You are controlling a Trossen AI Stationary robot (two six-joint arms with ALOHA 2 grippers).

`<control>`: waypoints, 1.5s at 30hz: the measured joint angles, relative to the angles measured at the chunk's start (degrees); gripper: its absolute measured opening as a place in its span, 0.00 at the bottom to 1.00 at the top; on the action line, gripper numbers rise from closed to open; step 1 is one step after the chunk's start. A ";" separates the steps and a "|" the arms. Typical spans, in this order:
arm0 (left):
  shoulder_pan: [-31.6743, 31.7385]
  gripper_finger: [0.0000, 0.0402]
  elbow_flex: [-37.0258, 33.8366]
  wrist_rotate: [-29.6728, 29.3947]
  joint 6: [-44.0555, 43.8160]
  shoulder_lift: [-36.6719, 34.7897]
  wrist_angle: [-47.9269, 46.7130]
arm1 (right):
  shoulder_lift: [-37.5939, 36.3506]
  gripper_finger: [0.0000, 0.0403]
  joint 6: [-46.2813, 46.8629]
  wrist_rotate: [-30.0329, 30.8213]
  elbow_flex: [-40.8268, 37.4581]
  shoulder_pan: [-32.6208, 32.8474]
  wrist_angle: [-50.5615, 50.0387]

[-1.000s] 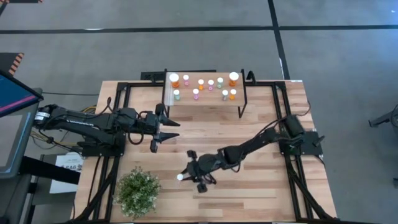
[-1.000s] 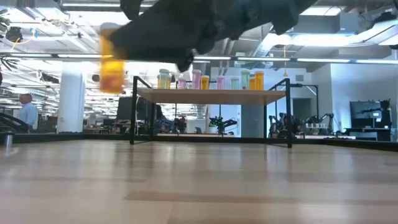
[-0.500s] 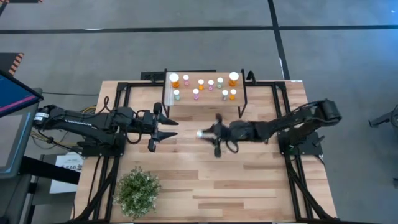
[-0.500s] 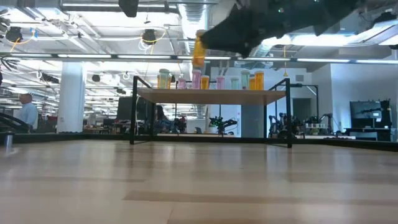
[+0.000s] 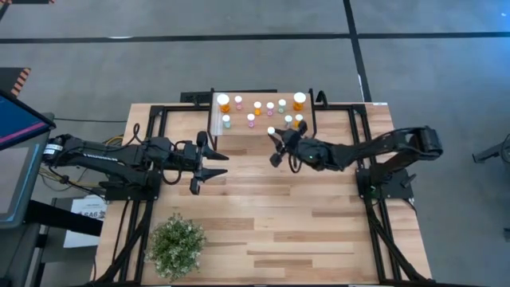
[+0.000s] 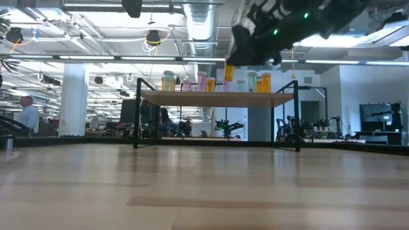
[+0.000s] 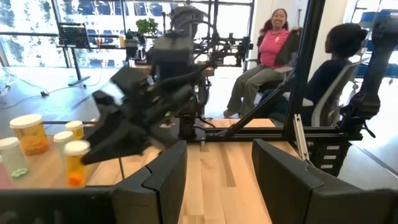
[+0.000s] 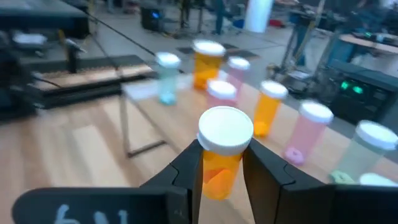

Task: Pick and place medicine bottles onto shelf by color
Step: Put the orange pill bottle on the shelf

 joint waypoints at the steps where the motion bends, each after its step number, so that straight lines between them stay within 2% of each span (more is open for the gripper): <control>1: -0.02 0.42 0.00 0.00 0.00 0.03 -0.09 | 0.65 0.28 0.14 0.04 -0.05 -0.68 0.06; 12: -0.01 0.42 0.00 -0.09 0.17 0.35 -0.25 | 2.12 0.28 0.56 -0.83 0.01 -5.93 1.39; 17: -0.01 0.42 0.00 -0.16 0.28 0.35 -0.15 | 2.27 0.28 3.56 -6.59 0.14 -7.83 -0.34; 22: 0.00 0.42 0.00 -0.88 0.28 0.35 -0.04 | 2.28 0.28 4.53 -7.96 0.22 -9.50 -1.68; 40: -0.02 0.42 0.02 -1.68 0.77 0.35 -0.36 | 2.26 0.28 4.03 -10.97 0.28 -10.13 -1.79; 45: -0.02 0.42 0.02 -1.68 0.81 0.35 -0.48 | 2.28 0.34 3.83 -10.98 0.28 -10.13 -1.68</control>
